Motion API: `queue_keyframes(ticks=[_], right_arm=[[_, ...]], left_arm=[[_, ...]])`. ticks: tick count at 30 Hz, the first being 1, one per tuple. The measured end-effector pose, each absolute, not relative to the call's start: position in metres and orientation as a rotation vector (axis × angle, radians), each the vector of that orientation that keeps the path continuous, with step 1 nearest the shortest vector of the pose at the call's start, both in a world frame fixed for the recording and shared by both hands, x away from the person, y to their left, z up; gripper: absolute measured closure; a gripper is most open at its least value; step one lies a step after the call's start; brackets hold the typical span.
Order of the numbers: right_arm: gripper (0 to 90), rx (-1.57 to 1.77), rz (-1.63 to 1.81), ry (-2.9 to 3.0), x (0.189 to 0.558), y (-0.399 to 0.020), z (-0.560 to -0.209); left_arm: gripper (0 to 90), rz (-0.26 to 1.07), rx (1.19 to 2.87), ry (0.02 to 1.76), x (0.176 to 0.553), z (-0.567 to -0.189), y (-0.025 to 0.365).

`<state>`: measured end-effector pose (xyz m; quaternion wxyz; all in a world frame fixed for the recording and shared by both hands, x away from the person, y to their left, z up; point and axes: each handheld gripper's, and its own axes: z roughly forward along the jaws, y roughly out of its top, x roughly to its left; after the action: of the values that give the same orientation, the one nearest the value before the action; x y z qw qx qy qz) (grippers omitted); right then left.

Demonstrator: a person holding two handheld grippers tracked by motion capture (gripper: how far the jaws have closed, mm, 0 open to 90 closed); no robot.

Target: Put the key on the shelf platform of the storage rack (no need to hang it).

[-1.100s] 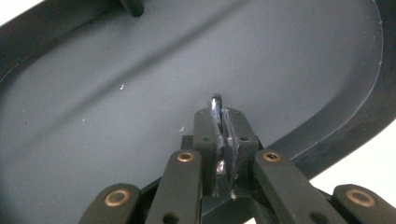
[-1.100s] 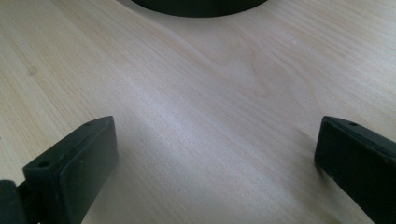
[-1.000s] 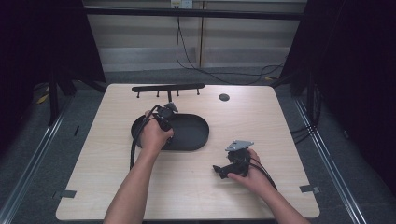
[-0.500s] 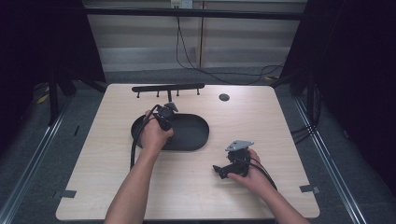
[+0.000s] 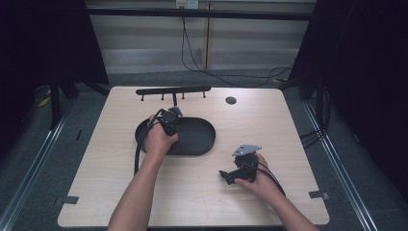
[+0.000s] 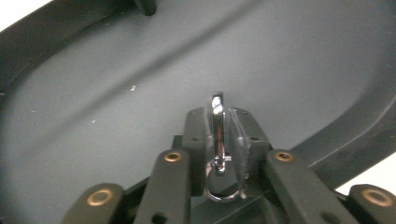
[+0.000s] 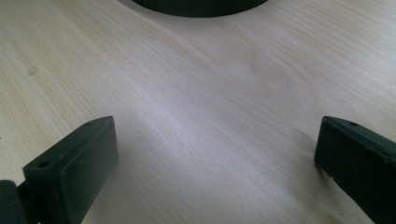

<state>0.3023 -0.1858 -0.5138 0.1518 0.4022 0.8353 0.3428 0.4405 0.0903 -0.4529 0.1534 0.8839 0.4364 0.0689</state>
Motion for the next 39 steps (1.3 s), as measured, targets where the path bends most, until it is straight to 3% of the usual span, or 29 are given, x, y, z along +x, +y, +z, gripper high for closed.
queue_keyframes(ticks=[14,39], right_arm=[[0.0,1.155,0.984,2.397,0.302,-0.186,-0.514],[0.0,1.155,0.984,2.397,0.302,-0.186,-0.514]], left_arm=[[73.1,0.201,2.531,1.240,0.438,-0.448,0.092],[56.7,0.185,2.518,1.244,0.430,-0.438,0.099]])
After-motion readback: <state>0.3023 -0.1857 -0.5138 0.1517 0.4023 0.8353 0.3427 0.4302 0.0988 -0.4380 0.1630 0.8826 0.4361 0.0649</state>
